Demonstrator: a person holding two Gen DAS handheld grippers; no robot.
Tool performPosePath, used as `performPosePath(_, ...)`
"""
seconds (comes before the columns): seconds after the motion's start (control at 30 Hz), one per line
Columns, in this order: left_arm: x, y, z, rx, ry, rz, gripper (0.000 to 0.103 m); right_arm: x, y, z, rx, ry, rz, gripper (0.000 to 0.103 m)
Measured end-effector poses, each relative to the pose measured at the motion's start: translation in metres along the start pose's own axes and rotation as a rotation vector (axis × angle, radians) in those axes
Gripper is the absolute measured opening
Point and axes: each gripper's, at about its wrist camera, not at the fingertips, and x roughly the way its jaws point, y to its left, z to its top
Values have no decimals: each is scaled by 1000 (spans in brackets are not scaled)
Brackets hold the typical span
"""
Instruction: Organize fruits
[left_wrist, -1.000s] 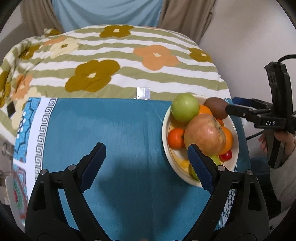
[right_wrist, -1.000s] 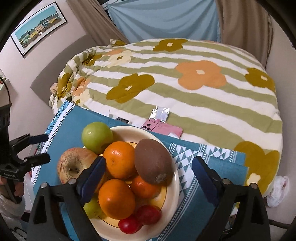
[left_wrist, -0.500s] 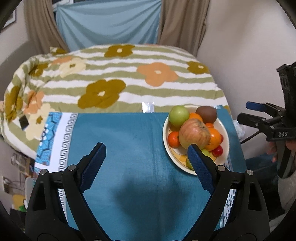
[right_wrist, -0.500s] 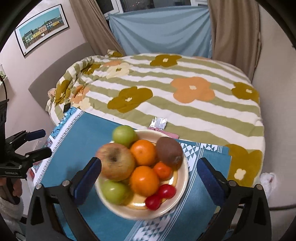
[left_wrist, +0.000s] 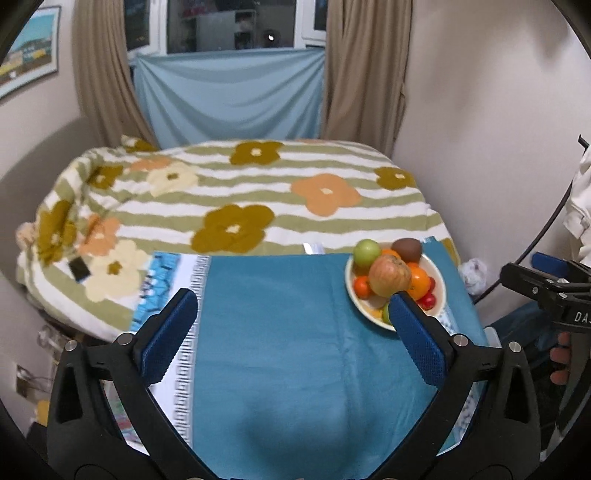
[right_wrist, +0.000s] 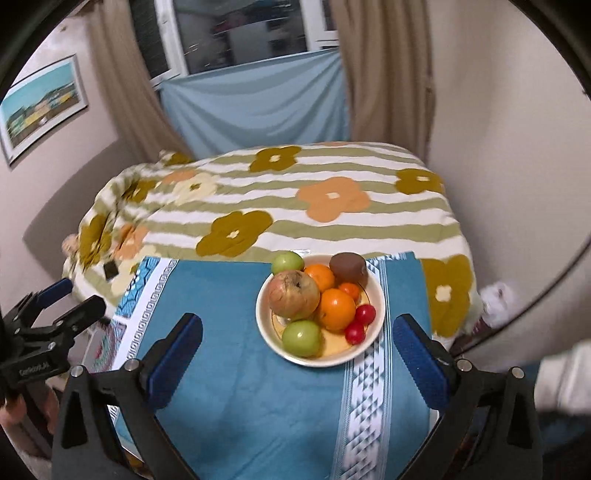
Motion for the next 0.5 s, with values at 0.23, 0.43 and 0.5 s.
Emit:
performPosePath(0.23,-40,12,-19,30,-98,51,103,-25,33,-24,-17,-87,-94,103)
performPosePath(0.43,-53,18,-23,30,-131,43,103,-29,44,-32,-16,-107,-107,103)
performPosePath(0.5,-56,19,-25,29,-140,40,103,-31,46,-33,-19,-110,-116,103)
